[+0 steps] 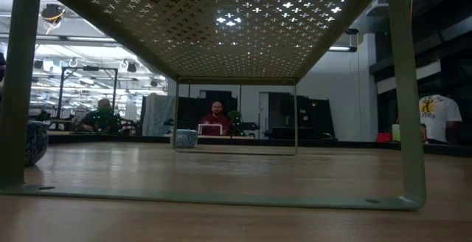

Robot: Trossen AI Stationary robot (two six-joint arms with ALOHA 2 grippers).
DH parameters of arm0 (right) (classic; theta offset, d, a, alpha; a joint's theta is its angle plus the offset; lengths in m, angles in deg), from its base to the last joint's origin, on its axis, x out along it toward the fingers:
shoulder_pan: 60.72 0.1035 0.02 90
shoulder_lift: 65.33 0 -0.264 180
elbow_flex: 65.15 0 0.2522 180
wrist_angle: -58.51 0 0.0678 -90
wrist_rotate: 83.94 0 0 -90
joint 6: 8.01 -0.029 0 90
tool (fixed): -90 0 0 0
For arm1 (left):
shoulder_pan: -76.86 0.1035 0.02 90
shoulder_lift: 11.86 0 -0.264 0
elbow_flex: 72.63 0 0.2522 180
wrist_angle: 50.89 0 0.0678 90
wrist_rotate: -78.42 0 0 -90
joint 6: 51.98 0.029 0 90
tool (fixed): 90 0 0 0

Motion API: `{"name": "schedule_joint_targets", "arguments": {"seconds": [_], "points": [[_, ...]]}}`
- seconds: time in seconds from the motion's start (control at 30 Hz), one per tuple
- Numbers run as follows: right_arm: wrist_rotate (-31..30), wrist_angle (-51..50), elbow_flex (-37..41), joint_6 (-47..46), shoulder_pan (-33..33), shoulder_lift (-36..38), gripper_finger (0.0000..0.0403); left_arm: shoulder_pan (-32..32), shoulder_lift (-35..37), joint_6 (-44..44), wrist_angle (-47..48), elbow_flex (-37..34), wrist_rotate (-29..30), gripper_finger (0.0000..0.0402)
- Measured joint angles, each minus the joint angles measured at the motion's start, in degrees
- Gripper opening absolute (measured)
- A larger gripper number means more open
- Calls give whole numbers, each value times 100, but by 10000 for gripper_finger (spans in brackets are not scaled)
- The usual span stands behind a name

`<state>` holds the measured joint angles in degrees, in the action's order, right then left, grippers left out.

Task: Pick & Place candle stick holders
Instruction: Put the yellow candle holder on the shelf

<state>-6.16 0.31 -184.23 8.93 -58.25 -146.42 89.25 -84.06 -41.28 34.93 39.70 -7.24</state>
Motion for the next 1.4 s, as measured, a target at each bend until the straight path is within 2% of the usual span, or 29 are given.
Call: {"name": "schedule_joint_targets", "arguments": {"seconds": [0.33, 0.63, 0.93, 1.17, 1.27, 1.4], "points": [[1457, 59, 0, 307, -200, -447, 288, -1109, -1264, -421, 60, 1473, -884, 19], [2257, 97, 2, 461, -148, -555, 288, -1909, -2197, -734, 89, 2592, -765, 19], [2297, -450, 4, 370, 210, -435, 288, -2433, -2930, -903, 145, 3017, -678, 19], [2291, -1096, 4, -882, 416, 235, 288, -2776, -3198, -700, 145, 3103, -324, 19], [2110, -1160, 4, -1358, 414, 660, 288, -2841, -3274, -436, 148, 3101, -136, 19], [1559, -1168, 4, -1663, 414, 1142, 288, -2830, -3355, -105, 146, 3103, 67, 19]]}}
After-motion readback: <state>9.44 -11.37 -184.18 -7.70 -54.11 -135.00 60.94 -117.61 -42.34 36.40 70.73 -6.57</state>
